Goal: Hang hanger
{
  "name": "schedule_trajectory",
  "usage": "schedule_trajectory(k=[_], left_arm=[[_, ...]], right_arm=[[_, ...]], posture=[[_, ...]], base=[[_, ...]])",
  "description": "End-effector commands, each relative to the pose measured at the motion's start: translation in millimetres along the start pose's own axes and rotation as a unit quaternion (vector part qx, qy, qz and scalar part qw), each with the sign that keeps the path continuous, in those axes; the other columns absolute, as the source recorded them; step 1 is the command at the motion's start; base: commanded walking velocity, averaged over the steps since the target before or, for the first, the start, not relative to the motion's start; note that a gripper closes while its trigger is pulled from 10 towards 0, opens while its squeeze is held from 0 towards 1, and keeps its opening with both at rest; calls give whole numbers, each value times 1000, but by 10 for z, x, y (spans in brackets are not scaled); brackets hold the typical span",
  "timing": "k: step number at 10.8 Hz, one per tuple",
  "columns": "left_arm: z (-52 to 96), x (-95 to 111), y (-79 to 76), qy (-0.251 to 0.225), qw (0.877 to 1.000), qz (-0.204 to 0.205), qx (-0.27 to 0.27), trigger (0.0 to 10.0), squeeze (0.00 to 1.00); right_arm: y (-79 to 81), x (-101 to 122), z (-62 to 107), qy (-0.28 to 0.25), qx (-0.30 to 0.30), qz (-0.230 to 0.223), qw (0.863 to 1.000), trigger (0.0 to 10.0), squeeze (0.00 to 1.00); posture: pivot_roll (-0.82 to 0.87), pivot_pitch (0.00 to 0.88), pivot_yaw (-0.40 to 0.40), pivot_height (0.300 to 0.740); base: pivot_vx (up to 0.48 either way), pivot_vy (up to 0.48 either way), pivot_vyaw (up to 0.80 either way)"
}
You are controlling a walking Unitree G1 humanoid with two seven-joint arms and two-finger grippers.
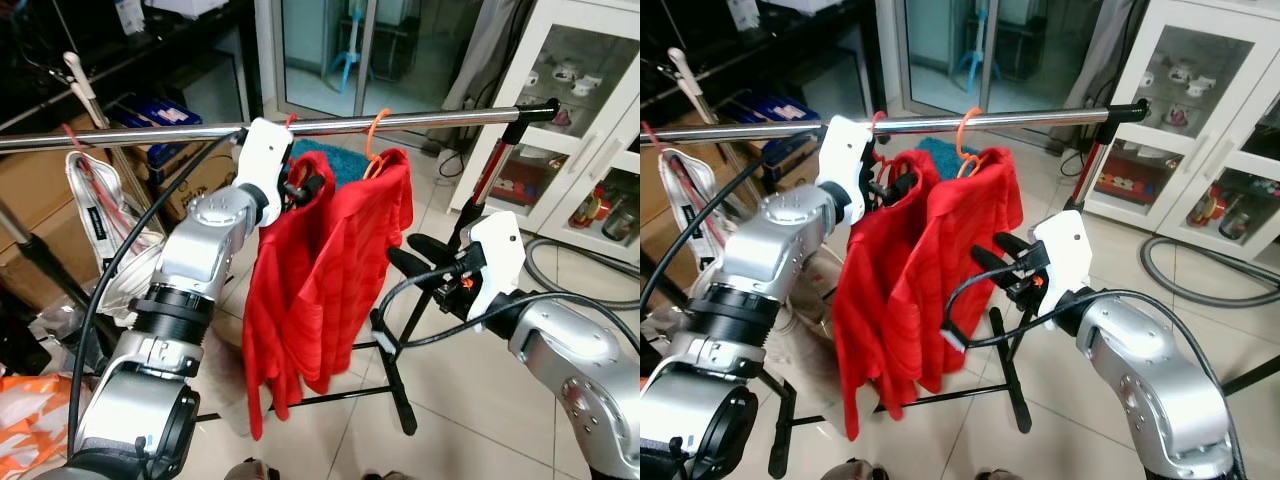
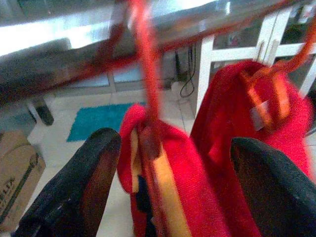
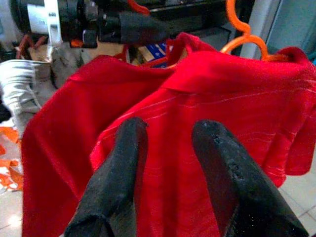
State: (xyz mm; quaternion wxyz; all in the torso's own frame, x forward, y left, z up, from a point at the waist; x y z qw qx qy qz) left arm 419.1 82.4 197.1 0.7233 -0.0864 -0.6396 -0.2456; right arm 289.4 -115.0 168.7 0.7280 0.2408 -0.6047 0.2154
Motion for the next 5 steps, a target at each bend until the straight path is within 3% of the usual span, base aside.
schedule_trajectory(k=[1,4,5], left_arm=[[52,2,-22,9,1000,10,11,10000,0],[-36,-48,-68,40,999,33,15,10000,0],[-70,-57,17,52,997,36,34,10000,0]], right_arm=[[35,30,37,1,9,3,1000,10000,0],[25,47,18,3,17,4,1000,10000,0],[29,59,3,2,23,4,1000,10000,0]], posture=[[-56,48,20,740],[-49,52,11,740],[-50,54,14,740]], base=[[0,0,0],[0,0,0],[0,0,0]])
Point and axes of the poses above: a point about 5 cm out from each wrist's last joint towards the gripper, its own z axis pointing back from the gripper into the wrist, its own x axis along the axis of the wrist's last joint, y = z × x, the point moved 6 cm from there along -z, pointing out of the wrist towards the gripper, and after that the axes turned 4 degrees about -z, right-handed, at the moved point
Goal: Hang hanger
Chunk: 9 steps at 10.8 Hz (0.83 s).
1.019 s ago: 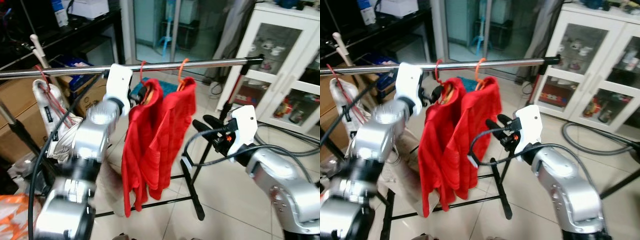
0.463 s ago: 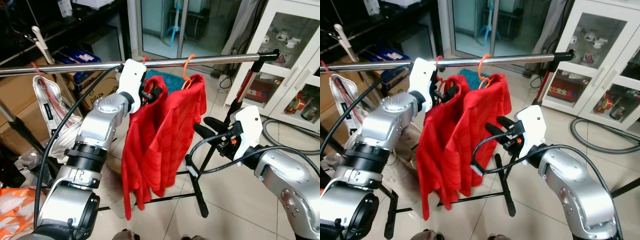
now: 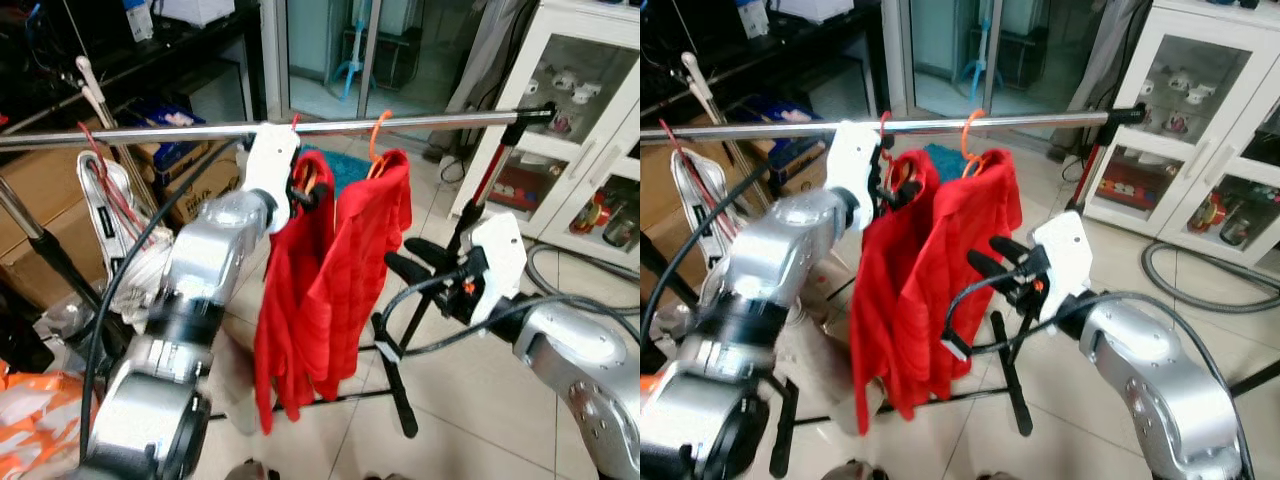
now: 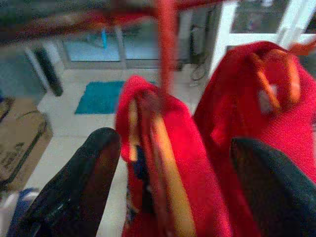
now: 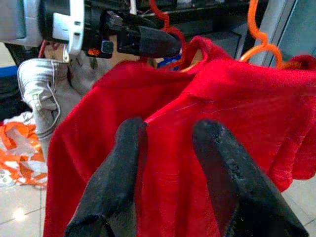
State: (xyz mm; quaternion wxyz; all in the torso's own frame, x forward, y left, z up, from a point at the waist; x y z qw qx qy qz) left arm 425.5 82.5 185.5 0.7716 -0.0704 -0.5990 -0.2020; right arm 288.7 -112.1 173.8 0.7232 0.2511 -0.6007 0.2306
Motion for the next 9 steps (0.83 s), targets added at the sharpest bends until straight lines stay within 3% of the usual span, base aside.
schedule_trajectory(k=[1,4,5,6,8,9], left_arm=[[-10,40,63,2,1000,2,12,10000,0],[-128,17,131,10,1000,0,17,10000,0],[-152,-9,146,17,1000,3,16,9373,0],[-186,12,127,14,1000,4,9,5373,0],[-205,60,89,9,1000,-1,2,3333,0],[-211,54,75,11,1000,-8,-2,392,0]], right_arm=[[-4,19,-3,-1,5,-1,1000,10000,0],[22,25,-6,-2,14,-2,1000,10000,0],[28,25,0,-1,15,-2,1000,10000,0],[20,30,18,-2,15,-1,1000,10000,0],[8,31,34,-1,13,0,1000,10000,0],[4,26,41,0,13,2,1000,10000,0]], posture=[[-50,54,15,740],[-56,52,19,740],[-61,50,21,740],[-68,46,24,740],[-68,46,24,740],[-74,32,25,740]], base=[[0,0,0],[0,0,0],[0,0,0],[0,0,0],[0,0,0],[0,0,0]])
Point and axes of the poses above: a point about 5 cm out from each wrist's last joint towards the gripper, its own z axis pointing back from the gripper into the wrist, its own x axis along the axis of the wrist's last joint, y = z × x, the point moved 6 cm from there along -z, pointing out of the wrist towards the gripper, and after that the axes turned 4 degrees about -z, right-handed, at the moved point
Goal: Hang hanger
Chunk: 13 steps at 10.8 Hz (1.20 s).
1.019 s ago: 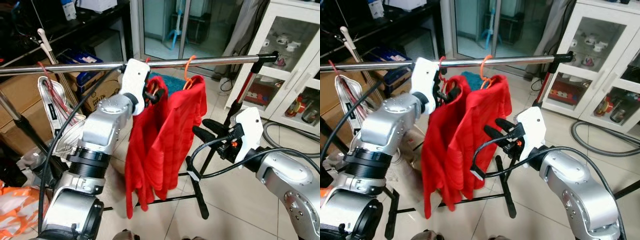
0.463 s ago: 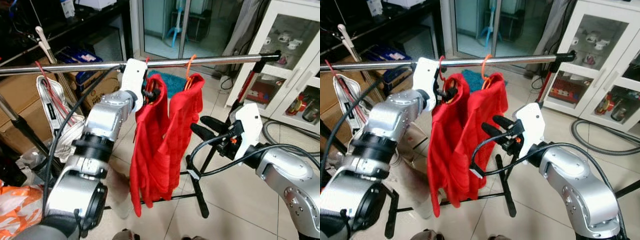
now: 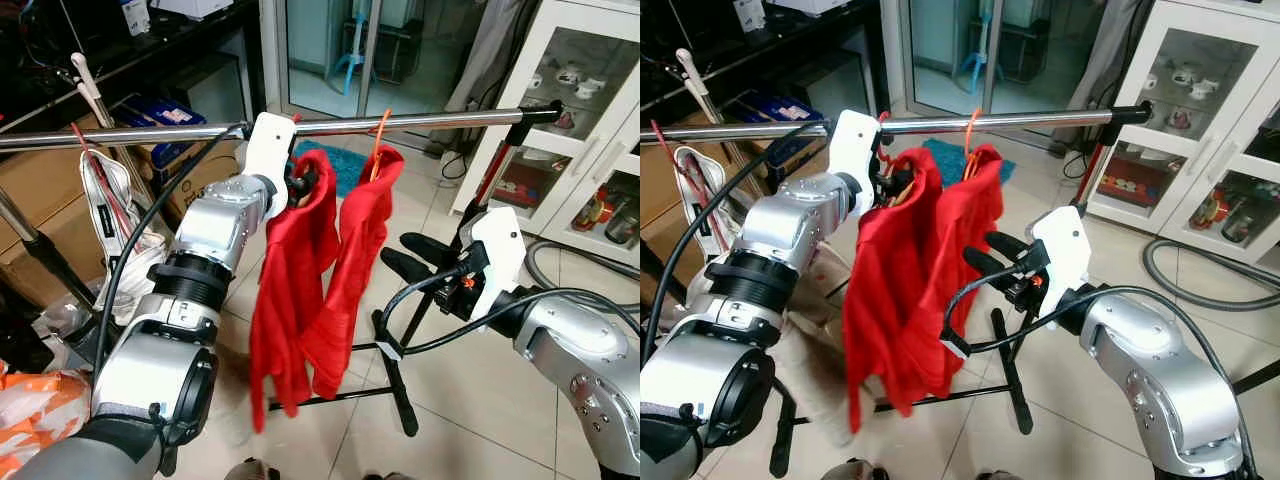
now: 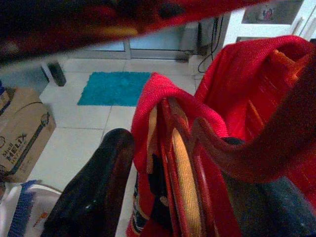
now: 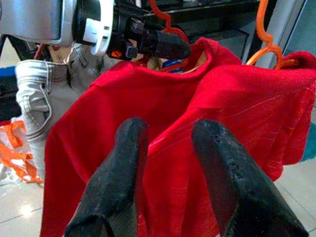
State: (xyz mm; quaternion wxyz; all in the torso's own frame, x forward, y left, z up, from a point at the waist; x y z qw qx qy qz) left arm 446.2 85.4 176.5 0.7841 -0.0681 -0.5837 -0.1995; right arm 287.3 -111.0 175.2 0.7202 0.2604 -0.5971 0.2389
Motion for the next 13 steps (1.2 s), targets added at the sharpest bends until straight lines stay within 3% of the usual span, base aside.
schedule_trajectory(k=[1,13], left_arm=[[-10,99,-17,-8,1000,-13,-3,0,0],[34,81,-16,6,999,-29,-19,0,0]], right_arm=[[-13,13,36,0,0,2,1000,10000,0],[-42,0,88,14,10,16,1000,10000,0]], posture=[[-74,28,25,740],[-82,0,13,740]], base=[[0,0,0],[0,0,0]])
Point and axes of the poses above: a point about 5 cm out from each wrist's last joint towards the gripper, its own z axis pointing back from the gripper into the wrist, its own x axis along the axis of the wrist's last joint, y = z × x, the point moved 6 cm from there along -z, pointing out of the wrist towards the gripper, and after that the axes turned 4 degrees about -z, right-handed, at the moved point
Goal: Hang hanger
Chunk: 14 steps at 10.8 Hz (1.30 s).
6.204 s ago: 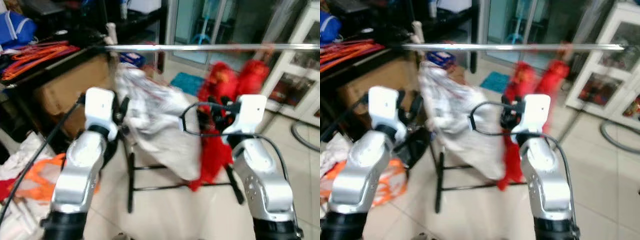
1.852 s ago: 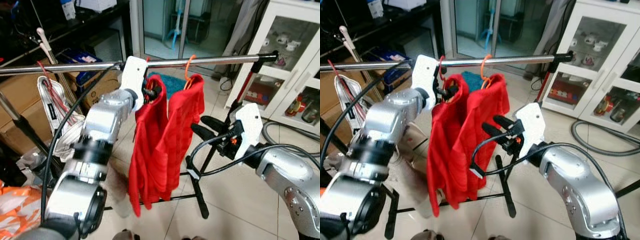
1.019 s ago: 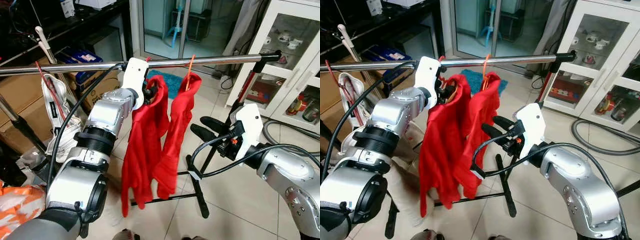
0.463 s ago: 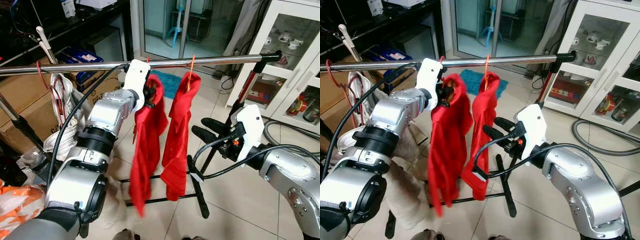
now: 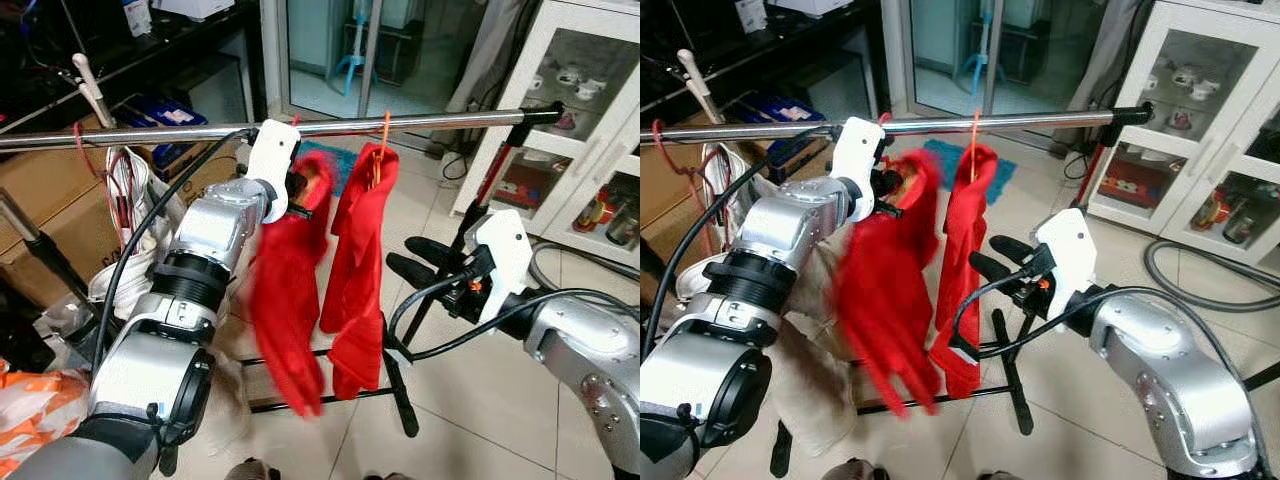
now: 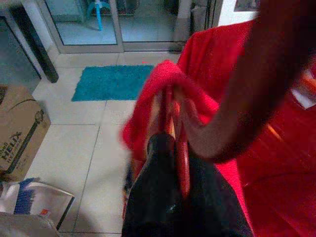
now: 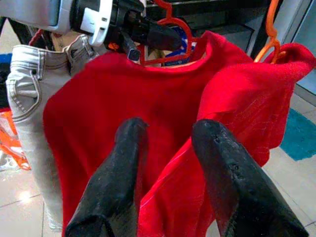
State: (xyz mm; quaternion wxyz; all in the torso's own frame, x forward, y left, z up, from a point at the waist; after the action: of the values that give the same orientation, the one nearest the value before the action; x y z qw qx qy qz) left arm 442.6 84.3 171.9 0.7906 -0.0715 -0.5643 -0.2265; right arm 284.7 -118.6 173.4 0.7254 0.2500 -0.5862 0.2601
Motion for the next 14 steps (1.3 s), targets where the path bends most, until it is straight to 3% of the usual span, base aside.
schedule_trajectory(k=[1,5,8,9,10,11,13,14], left_arm=[[29,136,21,-15,1000,-13,4,0,0],[131,328,90,-66,997,-39,16,0,0],[458,496,-72,-195,980,-36,2,0,0],[604,420,-72,-220,975,-35,21,0,0],[752,138,36,-213,974,-18,79,0,0],[827,1,69,-205,973,-4,103,0,0],[966,-288,-23,-184,975,31,117,0,0],[967,-457,-121,-152,982,24,105,10000,0]], right_arm=[[-9,27,24,-4,4,0,1000,10000,0],[-52,58,23,-6,1,5,1000,10000,0],[-136,93,34,-38,-43,-3,998,10000,0],[-153,88,39,-47,-55,-8,997,10000,0],[-61,-52,28,-39,-47,-14,998,10000,0],[-9,-124,22,-33,-41,-16,998,10000,0],[-33,-262,11,-24,-65,-25,997,10000,0],[-99,-322,-7,-23,-94,-31,995,10000,0]], posture=[[-83,0,8,740],[-80,0,2,740],[-73,0,15,740],[-71,0,20,740],[-60,7,29,740],[-56,10,31,740],[-42,10,30,740],[-35,14,27,740]], base=[[0,0,0],[0,0,0],[0,0,0],[0,0,0],[0,0,0],[0,0,0],[0,0,0],[0,0,0]])
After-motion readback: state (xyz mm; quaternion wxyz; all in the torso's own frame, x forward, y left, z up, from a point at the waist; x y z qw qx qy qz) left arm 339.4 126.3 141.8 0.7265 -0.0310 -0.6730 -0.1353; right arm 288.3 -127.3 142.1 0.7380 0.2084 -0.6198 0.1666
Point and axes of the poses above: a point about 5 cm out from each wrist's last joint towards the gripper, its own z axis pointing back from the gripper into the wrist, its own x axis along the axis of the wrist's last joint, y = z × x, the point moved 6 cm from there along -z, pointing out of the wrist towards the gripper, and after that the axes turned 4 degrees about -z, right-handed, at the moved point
